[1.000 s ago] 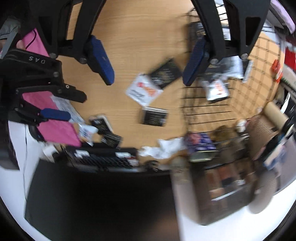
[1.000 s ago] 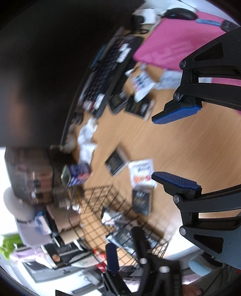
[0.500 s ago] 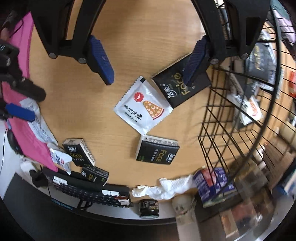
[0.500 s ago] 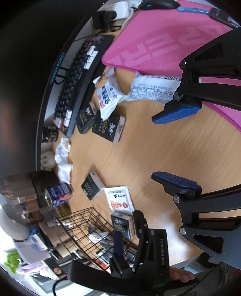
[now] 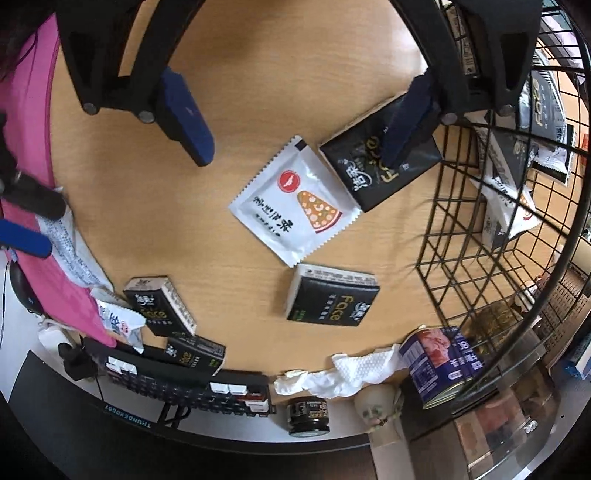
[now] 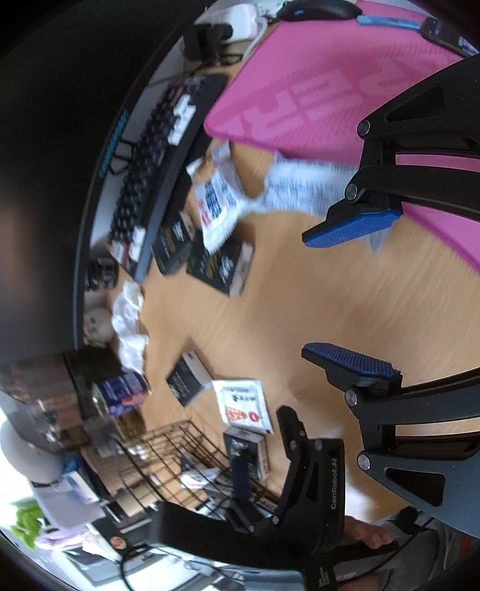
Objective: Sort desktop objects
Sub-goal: 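Grasp a white snack bag with the right gripper while the left grasps a black Face pack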
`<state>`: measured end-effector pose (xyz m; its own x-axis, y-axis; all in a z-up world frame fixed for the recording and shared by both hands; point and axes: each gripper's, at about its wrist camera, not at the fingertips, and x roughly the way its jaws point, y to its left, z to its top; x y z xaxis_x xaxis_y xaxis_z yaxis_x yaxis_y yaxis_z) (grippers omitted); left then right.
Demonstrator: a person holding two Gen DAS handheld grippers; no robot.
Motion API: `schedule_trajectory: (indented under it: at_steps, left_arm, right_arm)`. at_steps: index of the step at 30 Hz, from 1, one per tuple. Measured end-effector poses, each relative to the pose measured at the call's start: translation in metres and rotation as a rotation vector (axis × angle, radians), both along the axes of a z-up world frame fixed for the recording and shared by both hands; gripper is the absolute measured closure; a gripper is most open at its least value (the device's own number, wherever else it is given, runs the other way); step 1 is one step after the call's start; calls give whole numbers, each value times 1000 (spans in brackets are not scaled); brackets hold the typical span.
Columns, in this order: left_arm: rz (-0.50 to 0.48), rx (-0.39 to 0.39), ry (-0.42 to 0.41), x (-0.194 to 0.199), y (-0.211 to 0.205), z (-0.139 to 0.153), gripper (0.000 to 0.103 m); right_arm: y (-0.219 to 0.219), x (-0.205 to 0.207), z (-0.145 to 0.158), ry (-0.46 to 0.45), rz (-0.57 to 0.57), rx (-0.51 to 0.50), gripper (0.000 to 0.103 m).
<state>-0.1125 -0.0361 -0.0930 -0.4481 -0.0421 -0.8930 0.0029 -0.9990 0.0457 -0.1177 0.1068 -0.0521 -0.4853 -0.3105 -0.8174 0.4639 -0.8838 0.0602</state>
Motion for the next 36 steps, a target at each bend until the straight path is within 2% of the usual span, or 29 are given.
schedule_trajectory:
  at_steps: [6,11,17,23,26,29,31,32,36]
  left_arm:
    - [-78,9,-2,-8,22,1,12]
    - [-62,115,1,-24,13,11,12]
    - [-51,48,-29,-43,11,0,12]
    - [-40,57,-52,-53,10,-9,12]
    - [-49,79,-27,-57,17,0,12]
    - [-100,99,-19,-66,37,10,12]
    - [-143,92,-13,-73,54,13,12]
    - [-156,82,-11,-77,61,14,12]
    - [-189,62,-14,-93,87,13,12]
  right_arm:
    - [26,-11,-1,10,-82,42,50]
    - [36,-26,-13,8,-132,85,50]
    - [34,-38,-29,-31,-131,95,50]
    - [33,-44,-42,-55,-130,93,50]
    - [34,-45,-43,-53,-132,83,50]
    - [36,-47,-42,-59,-132,72,50]
    - [38,-47,-41,-63,-141,67,56]
    - [40,-47,-41,-61,-150,75,65]
    - [48,-47,-39,-81,-149,47,66]
